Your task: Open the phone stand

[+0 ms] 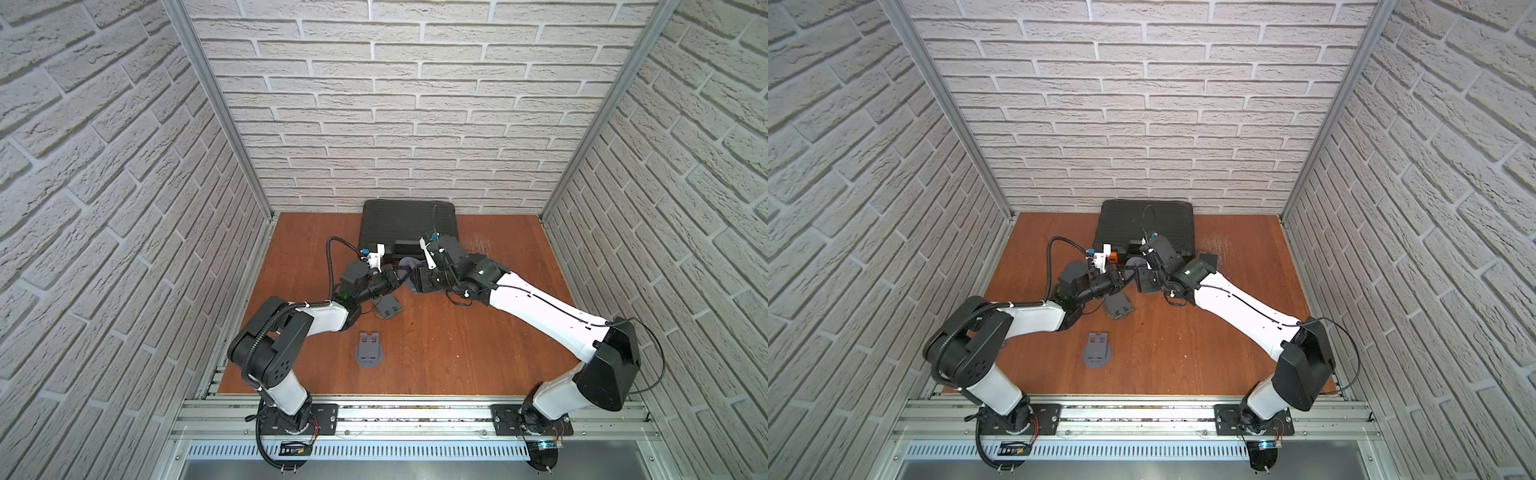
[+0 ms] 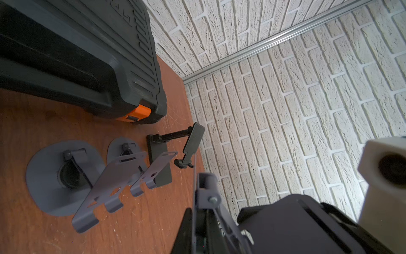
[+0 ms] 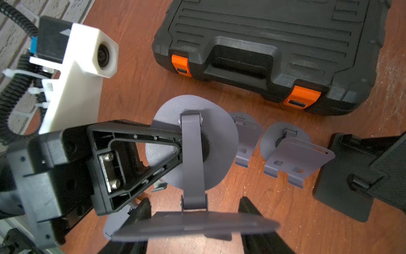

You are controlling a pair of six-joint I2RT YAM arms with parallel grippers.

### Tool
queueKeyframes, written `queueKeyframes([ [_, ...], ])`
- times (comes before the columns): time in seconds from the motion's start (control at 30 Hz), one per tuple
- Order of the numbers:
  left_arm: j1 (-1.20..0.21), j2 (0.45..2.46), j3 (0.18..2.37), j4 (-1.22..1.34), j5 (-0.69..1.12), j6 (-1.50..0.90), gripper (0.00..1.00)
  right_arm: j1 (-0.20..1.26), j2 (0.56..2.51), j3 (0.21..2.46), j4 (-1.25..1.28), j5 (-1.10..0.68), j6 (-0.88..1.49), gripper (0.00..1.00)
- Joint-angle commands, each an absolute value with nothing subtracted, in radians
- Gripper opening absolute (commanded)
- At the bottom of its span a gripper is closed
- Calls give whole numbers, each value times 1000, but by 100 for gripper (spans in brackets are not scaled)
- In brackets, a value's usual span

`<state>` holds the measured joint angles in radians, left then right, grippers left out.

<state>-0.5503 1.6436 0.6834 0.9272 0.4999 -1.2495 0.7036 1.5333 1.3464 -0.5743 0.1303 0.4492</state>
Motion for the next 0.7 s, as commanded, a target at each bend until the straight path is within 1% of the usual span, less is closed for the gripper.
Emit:
queueKeyframes([
  [0.0, -566, 1649, 713, 983, 523, -1226, 0, 706, 1541, 1377, -540, 129, 433, 53],
  [0.17, -566, 1640, 718, 957, 529, -1212, 0, 706, 1549, 1383, -543, 123, 403, 38],
  [0.33, -567, 1613, 737, 855, 535, -1161, 0, 706, 1560, 1406, -578, 90, 344, 30],
  [0.5, -567, 1581, 769, 713, 537, -1089, 0, 706, 1563, 1419, -616, 64, 280, 27],
  [0.67, -566, 1590, 785, 686, 548, -1078, 0, 706, 1558, 1417, -623, 45, 259, 25],
])
